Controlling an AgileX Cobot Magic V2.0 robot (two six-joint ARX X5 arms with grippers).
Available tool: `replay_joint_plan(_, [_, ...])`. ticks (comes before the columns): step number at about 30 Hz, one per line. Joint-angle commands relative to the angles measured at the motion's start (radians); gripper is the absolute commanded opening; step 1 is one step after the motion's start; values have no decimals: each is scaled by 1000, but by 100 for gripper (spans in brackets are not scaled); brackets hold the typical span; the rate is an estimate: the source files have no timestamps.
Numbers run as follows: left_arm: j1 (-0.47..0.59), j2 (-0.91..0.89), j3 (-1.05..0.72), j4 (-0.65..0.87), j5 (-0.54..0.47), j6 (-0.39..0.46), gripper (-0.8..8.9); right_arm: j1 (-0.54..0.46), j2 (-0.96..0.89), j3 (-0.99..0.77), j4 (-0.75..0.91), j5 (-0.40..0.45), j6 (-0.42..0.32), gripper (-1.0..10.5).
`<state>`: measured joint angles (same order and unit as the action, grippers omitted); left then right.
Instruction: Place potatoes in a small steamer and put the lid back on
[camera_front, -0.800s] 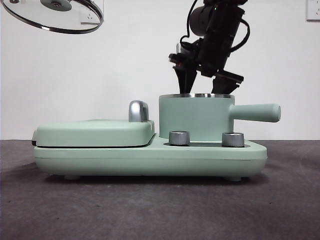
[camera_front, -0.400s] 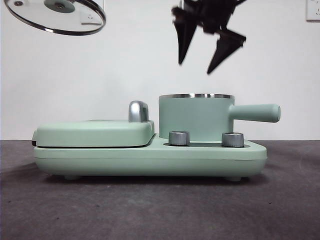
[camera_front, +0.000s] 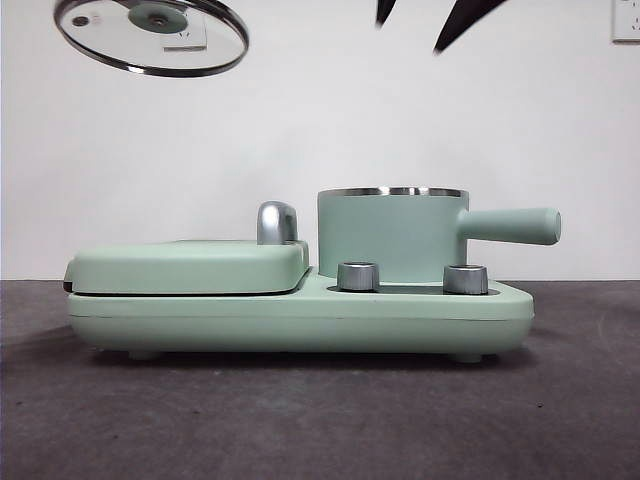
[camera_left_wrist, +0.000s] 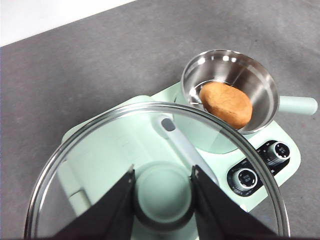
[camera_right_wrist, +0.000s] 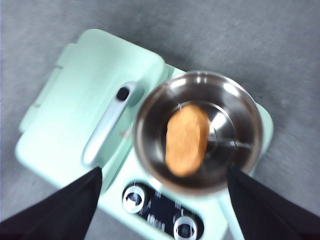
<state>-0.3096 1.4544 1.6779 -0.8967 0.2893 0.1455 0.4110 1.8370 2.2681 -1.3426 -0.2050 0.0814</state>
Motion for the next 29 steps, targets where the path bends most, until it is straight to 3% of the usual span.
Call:
replay_joint_plan(1, [-24,32,21,48,8,-5,16,13,-86,-72,-76,4,-16,393])
replay_joint_plan(8, [-98,93,21,157,7,-63,16,41,-364,-423,-69,39,-16,393])
replay_joint_plan(12, [-145,140,21,222,6,-80,16,78,-538,-661,35,46,-7,393])
replay_joint_plan(22, [-258,247,29,364,-87,-99,16,118,-983,-1177,304,50,164,393])
replay_joint_plan(29, [-300,337,99,397,-100,-111,16,118,-1226,-1343,344,108,204,393])
